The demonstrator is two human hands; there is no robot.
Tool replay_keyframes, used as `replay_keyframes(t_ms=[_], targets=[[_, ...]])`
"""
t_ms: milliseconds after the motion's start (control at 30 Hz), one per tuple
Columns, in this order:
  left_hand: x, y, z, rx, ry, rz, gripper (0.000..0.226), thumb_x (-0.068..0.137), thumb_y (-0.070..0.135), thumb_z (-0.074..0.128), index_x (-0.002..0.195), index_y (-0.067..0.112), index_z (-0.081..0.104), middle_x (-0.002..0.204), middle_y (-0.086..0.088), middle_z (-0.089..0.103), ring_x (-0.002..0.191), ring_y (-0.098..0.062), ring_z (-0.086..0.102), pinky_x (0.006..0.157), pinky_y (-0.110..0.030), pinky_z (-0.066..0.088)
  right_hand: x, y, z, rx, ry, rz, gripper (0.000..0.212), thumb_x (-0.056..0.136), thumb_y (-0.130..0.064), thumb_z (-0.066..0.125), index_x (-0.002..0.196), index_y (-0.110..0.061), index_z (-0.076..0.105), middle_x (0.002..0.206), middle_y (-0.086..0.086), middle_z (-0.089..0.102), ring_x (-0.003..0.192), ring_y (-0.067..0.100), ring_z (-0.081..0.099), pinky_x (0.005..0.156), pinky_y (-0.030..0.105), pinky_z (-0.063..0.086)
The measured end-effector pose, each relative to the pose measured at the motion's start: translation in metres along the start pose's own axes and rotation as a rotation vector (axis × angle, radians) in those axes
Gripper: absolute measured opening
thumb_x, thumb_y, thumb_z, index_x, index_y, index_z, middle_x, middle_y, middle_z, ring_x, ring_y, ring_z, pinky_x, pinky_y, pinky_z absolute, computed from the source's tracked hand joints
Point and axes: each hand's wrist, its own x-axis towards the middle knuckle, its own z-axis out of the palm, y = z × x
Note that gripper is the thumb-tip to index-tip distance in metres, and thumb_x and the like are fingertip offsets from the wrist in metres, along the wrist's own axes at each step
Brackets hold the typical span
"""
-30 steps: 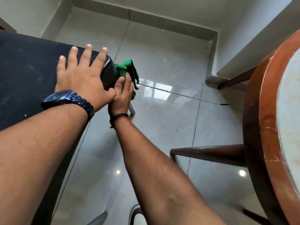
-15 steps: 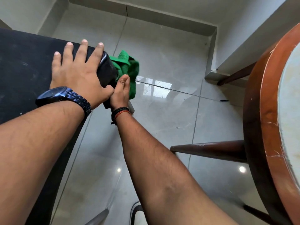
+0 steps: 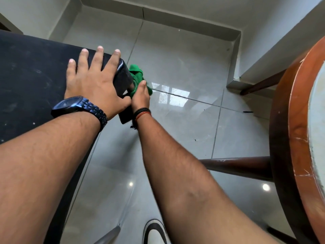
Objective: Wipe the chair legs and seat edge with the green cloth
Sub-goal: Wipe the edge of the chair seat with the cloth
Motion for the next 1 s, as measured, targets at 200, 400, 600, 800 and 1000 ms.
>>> replay_keyframes(t_ms=[200, 400, 600, 800, 1000], targets=[[-0.002, 0.0, 0.0, -0.005, 0.013, -0.01, 0.103, 0.064, 0.069, 0.057, 0.15, 0.028, 0.016, 0.157, -0.012, 0.022, 0.143, -0.037, 0.015, 0.114, -0.056, 0.013, -0.018, 0.004, 0.003, 0.099, 0.04, -0.156, 0.032, 0.099, -0.038, 0.043, 0.107, -0.018, 0.067, 0.108, 0.004, 0.068, 0.105, 0.022, 0.061, 0.104, 0.043, 0.048], [-0.002, 0.002, -0.001, -0.014, -0.012, -0.003, 0.104, 0.063, 0.071, 0.053, 0.15, 0.029, 0.013, 0.158, -0.011, 0.019, 0.144, -0.037, 0.012, 0.115, -0.055, 0.011, 0.002, -0.003, -0.003, 0.006, 0.037, 0.09, 0.047, 0.1, -0.042, 0.035, 0.126, -0.014, 0.063, 0.13, 0.016, 0.065, 0.121, 0.035, 0.059, 0.109, 0.045, 0.043], [-0.002, 0.001, 0.0, 0.006, 0.017, -0.012, 0.1, 0.065, 0.074, 0.046, 0.15, 0.029, 0.015, 0.157, -0.012, 0.022, 0.143, -0.038, 0.015, 0.115, -0.056, 0.013, -0.016, 0.006, 0.007, 0.066, 0.092, -0.162, 0.03, 0.095, -0.045, 0.046, 0.102, -0.026, 0.068, 0.102, 0.003, 0.069, 0.097, 0.018, 0.059, 0.102, 0.043, 0.05], [-0.001, 0.003, 0.0, -0.003, 0.0, 0.005, 0.1, 0.067, 0.065, 0.059, 0.15, 0.029, 0.015, 0.158, -0.012, 0.02, 0.143, -0.038, 0.014, 0.115, -0.055, 0.012, -0.002, 0.008, -0.023, -0.282, 0.033, -0.056, 0.04, 0.1, -0.04, 0.041, 0.12, -0.016, 0.065, 0.121, 0.016, 0.069, 0.116, 0.037, 0.059, 0.102, 0.039, 0.047], [-0.002, 0.003, 0.0, -0.035, 0.033, -0.019, 0.091, 0.069, 0.068, 0.038, 0.148, 0.026, 0.022, 0.156, -0.013, 0.026, 0.142, -0.039, 0.018, 0.113, -0.057, 0.014, -0.034, -0.004, -0.053, -0.557, 0.173, -0.533, 0.036, 0.097, -0.024, 0.053, 0.123, -0.003, 0.064, 0.124, 0.026, 0.064, 0.13, 0.042, 0.048, 0.113, 0.044, 0.034]])
